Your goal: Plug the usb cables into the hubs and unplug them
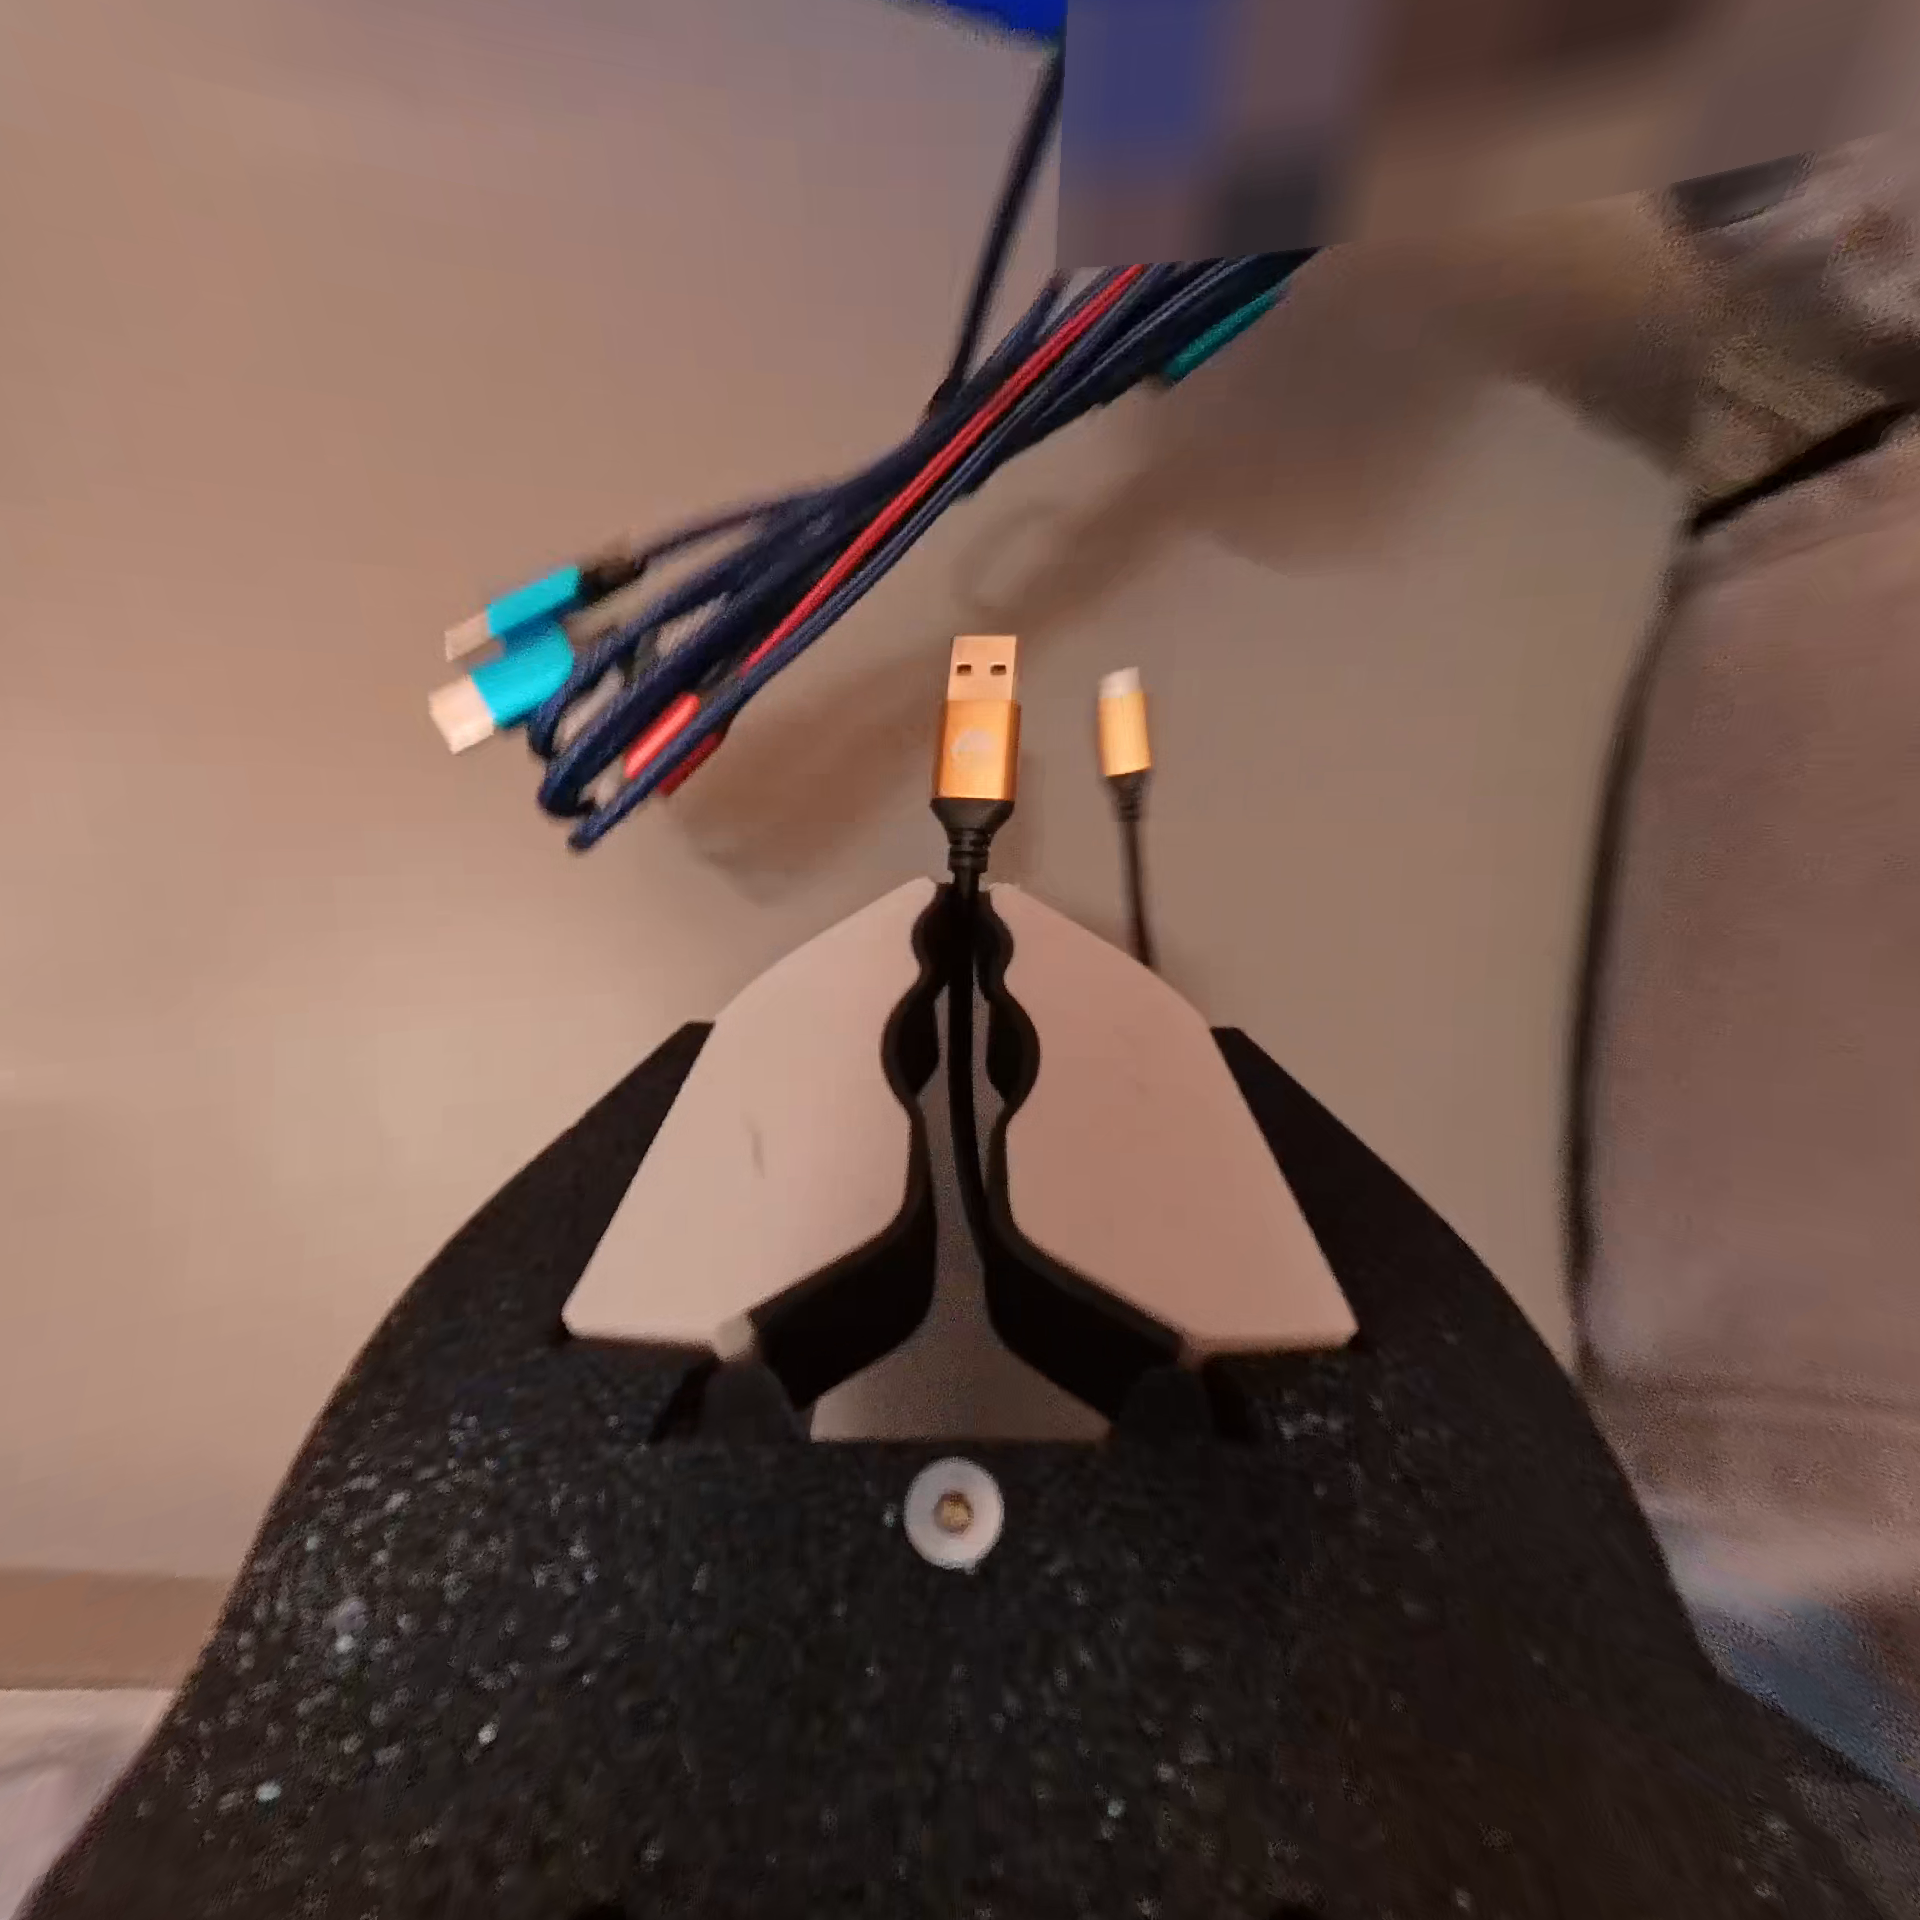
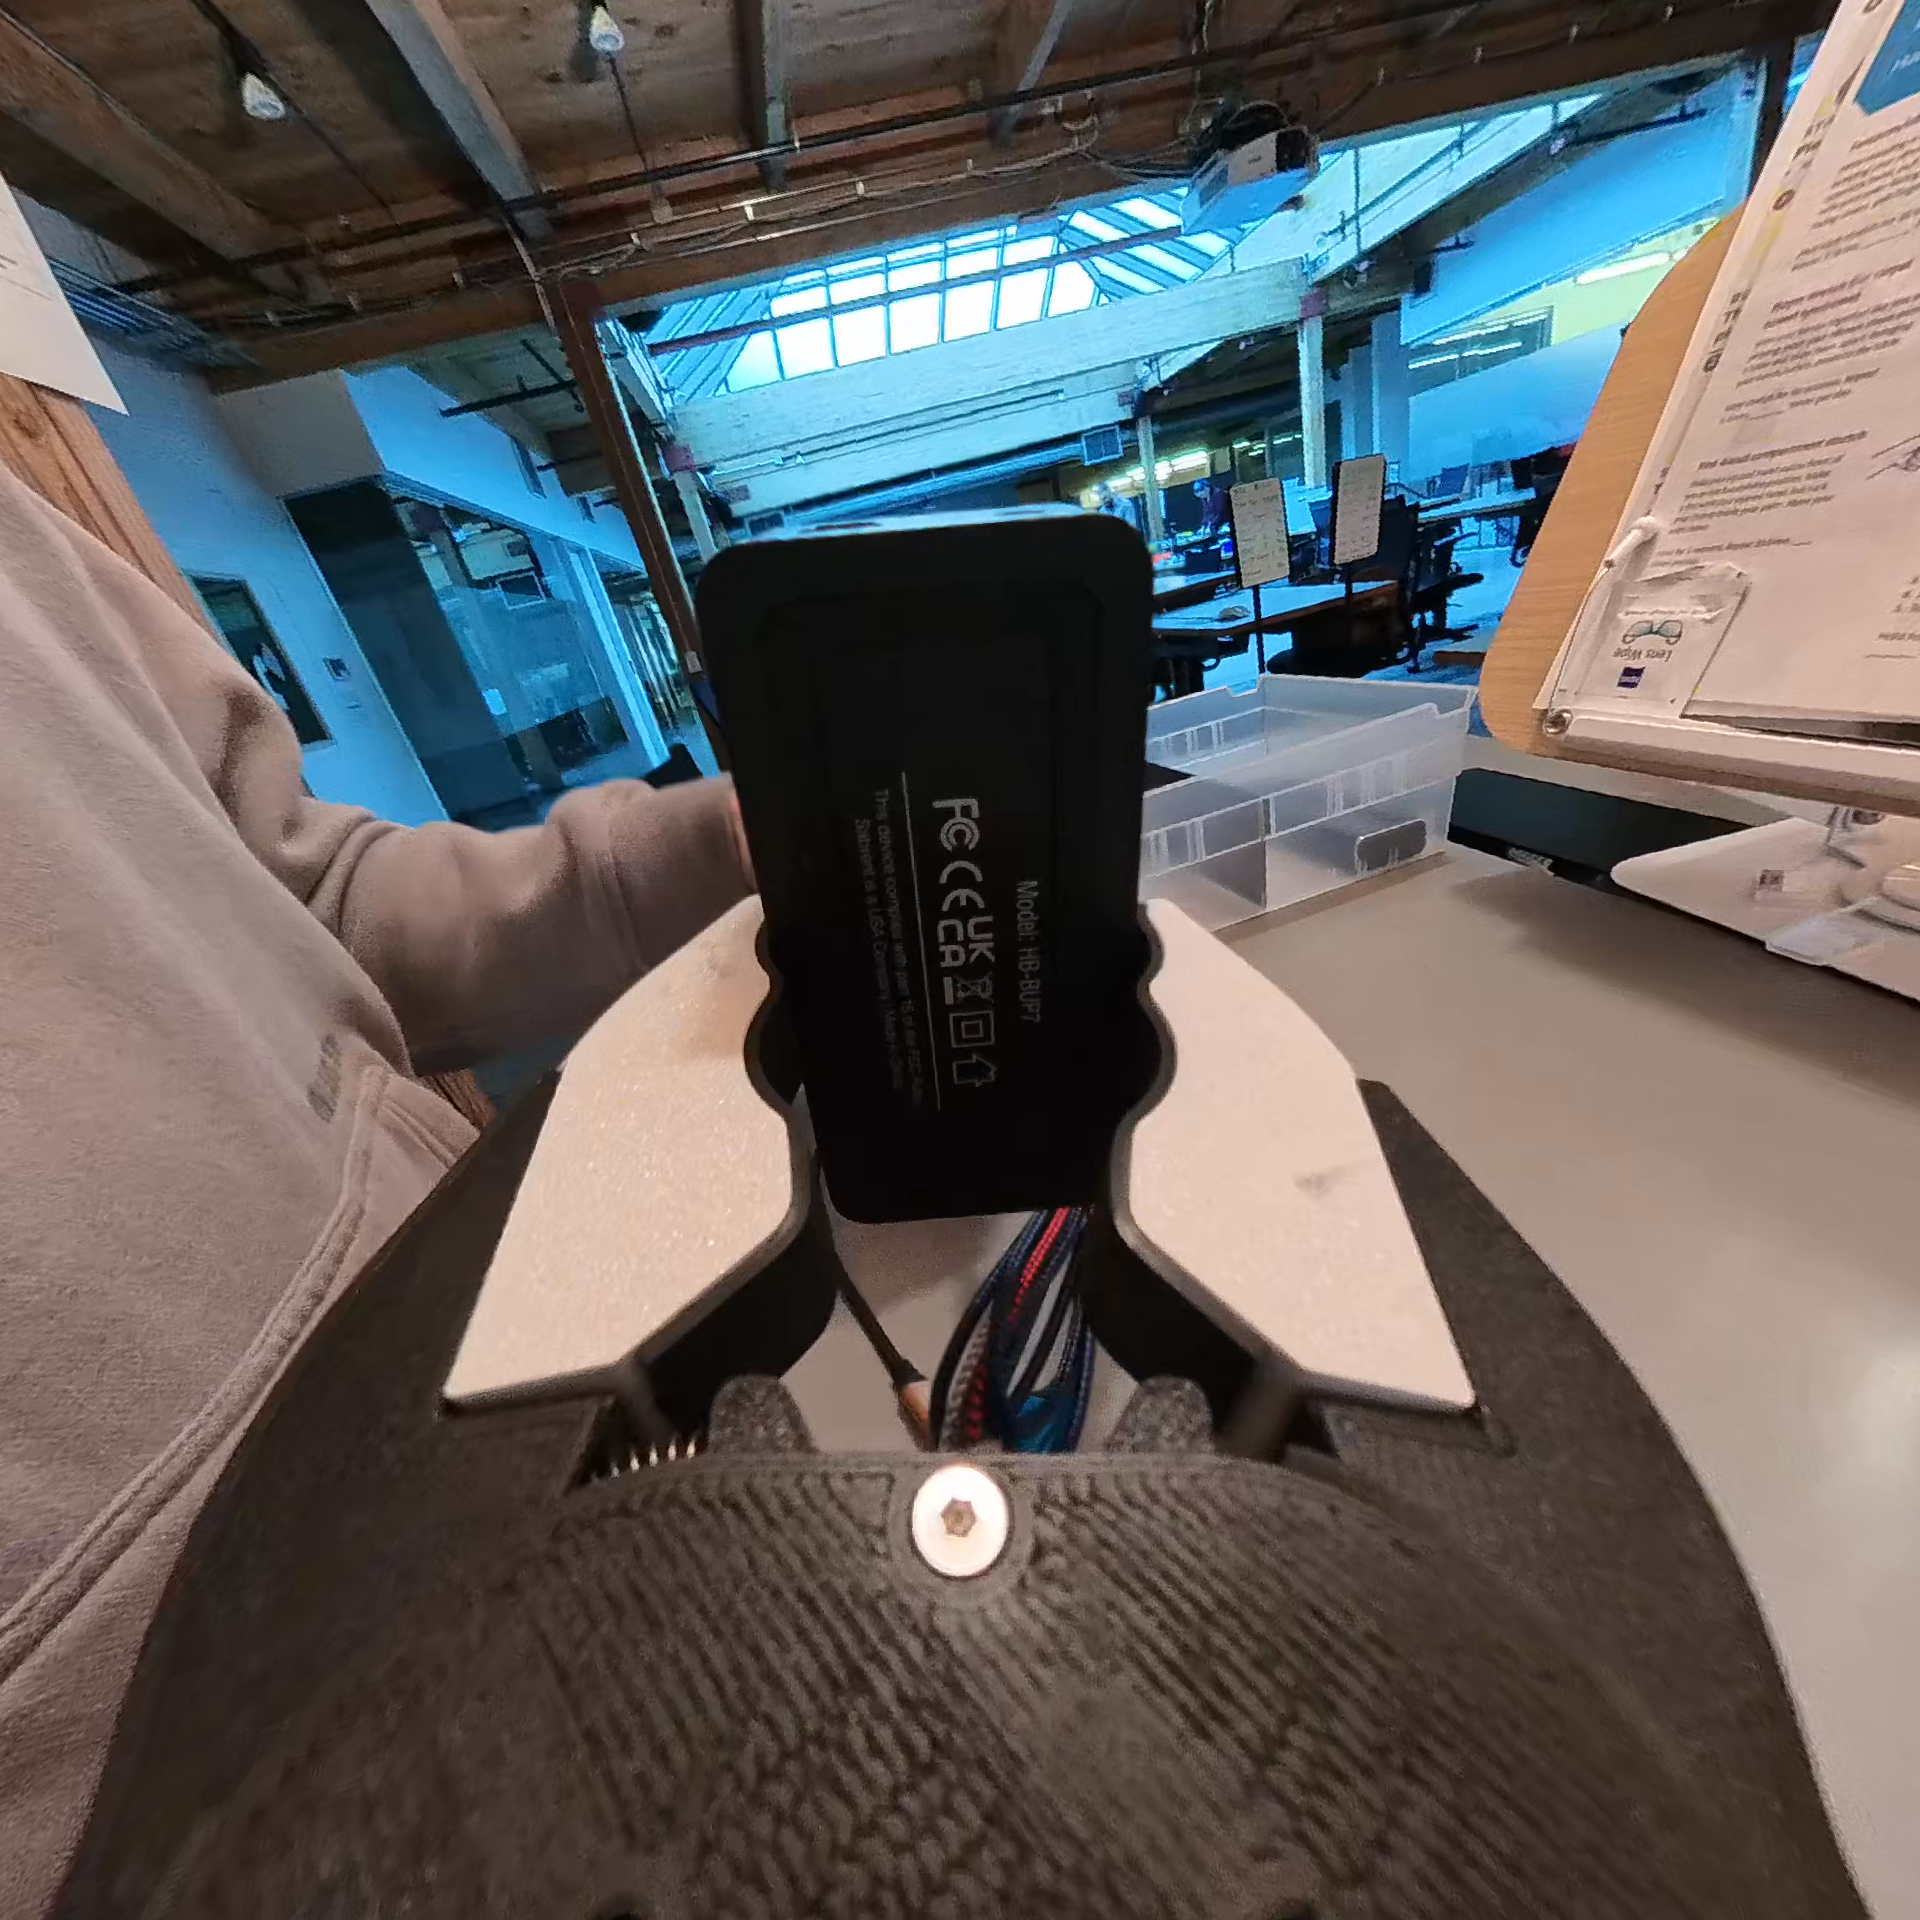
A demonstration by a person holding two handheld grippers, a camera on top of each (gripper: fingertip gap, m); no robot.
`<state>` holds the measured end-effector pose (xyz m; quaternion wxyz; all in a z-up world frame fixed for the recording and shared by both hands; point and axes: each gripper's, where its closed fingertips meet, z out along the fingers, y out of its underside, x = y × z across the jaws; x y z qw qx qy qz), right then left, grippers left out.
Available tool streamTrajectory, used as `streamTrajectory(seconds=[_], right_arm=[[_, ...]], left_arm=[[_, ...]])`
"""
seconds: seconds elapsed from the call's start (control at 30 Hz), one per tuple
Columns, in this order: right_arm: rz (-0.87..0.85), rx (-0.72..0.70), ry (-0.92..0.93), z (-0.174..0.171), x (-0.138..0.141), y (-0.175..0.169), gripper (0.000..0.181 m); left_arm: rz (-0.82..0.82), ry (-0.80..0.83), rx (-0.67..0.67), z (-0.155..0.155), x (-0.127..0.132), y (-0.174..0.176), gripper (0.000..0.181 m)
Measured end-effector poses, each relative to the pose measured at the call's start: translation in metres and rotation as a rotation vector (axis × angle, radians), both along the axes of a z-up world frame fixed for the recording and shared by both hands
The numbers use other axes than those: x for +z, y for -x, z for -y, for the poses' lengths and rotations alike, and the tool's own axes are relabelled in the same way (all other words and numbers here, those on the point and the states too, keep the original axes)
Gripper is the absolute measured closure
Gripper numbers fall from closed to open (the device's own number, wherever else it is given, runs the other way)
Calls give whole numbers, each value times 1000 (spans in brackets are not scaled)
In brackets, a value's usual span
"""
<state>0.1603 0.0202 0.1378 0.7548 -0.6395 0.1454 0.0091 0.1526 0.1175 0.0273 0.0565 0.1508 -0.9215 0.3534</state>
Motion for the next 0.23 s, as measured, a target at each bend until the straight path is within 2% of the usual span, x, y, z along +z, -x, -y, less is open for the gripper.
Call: streamTrajectory(seconds=[0.03, 0.13, 0.23], right_arm=[[-2, 10, -7, 0, 0, 1, 120], [-6, 40, -22, -1, 1, 5, 120], [2, 69, -22, -7, 2, 8, 120]], left_arm=[[32, 24, -38, 4, 22, 5, 178], [173, 79, -90, 19, 87, 13, 178], [306, 13, -84, 30, 123, 8, 178]])
